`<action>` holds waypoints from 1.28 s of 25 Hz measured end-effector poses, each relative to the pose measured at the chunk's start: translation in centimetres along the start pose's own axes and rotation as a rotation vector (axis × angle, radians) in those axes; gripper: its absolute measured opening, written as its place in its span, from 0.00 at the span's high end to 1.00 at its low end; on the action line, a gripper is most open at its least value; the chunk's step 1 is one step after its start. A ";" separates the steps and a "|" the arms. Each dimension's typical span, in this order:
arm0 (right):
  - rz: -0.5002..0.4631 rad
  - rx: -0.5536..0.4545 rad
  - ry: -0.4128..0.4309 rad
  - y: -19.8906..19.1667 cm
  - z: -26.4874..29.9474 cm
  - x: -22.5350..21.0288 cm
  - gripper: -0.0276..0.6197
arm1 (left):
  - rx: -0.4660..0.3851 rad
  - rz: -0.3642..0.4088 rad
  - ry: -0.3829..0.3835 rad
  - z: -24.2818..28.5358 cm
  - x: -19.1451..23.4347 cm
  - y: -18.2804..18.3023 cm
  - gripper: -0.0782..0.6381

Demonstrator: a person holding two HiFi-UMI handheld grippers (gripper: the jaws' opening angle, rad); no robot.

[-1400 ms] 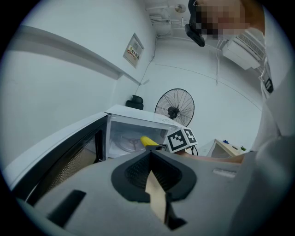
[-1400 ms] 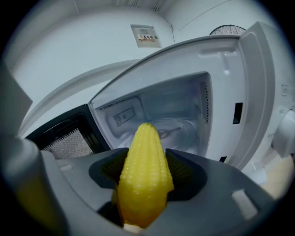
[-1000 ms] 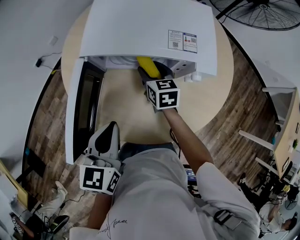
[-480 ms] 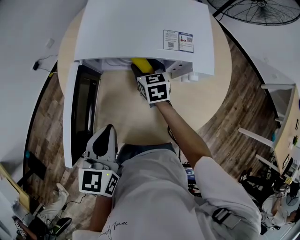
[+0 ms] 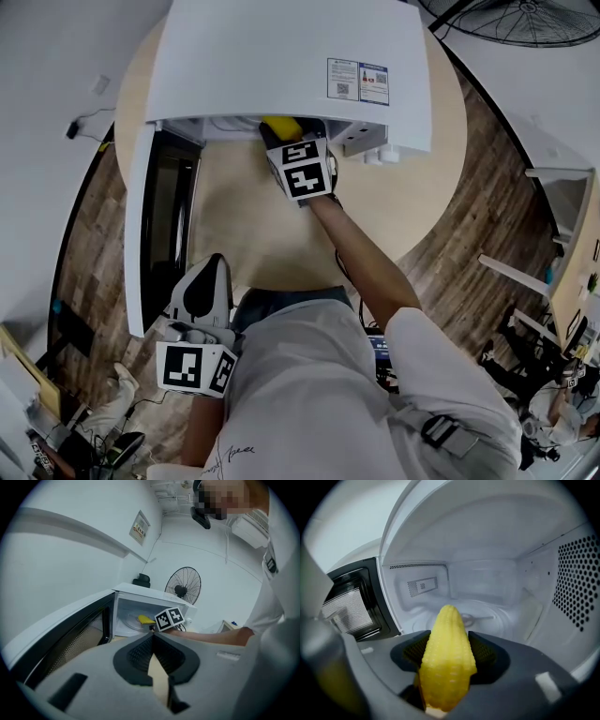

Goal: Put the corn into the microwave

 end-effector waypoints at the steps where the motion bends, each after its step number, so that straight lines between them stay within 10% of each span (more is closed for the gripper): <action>1: -0.010 0.001 -0.004 0.0 0.2 -0.1 0.55 | 0.000 0.000 0.002 0.0 0.0 0.0 0.90; 32: -0.219 0.008 -0.066 1.1 4.3 -0.3 0.55 | 0.046 0.013 0.052 -0.3 0.6 -0.8 0.90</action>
Point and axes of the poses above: the fingertips, and each gripper's own axes: z forward along the fingers, x to its left, y out of its top, the point moved 5 cm from there along -z, backward along the fingers, and after that the axes turned 3 degrees about -x, right-handed, at the moved point
